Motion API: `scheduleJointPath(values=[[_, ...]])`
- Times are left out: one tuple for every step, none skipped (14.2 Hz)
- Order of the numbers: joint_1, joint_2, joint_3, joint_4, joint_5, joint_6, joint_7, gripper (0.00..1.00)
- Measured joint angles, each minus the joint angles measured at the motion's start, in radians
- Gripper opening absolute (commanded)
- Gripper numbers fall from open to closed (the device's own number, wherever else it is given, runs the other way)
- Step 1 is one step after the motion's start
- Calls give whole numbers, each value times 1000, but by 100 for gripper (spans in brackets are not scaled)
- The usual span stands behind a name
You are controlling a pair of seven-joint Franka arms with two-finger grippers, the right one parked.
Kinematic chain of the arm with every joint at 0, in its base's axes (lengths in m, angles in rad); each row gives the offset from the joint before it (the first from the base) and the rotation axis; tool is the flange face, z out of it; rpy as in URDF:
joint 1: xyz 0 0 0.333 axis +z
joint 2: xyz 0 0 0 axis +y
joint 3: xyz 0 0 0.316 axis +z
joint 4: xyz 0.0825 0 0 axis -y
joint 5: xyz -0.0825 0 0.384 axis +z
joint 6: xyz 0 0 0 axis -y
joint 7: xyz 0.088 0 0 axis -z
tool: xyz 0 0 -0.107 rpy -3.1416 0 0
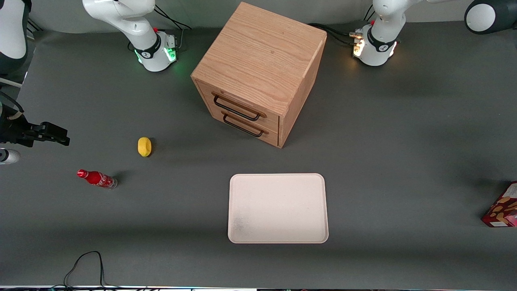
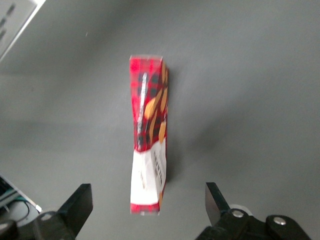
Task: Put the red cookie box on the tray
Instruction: 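Lower the open left gripper around the cookie box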
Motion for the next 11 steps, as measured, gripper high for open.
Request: scheduleJointPath(values=[[-11,0,0,-1,1,0,0,100],[-19,1,0,-3,2,0,0,100],[-20,3,0,-5,2,0,0,100],[-20,7,1,-7,2,0,0,100],[-19,11,2,-8,2,3,0,100],[-19,15,3,-10,2,10,0,100],[-19,19,3,-13,2,24,0,100],[-18,23,4,-15,2,40,0,100],[-16,28,5,-21,2,60,0,100],[-12,33,5,-37,-2,96,0,100],[-9,41,5,-56,-9,138,0,100]])
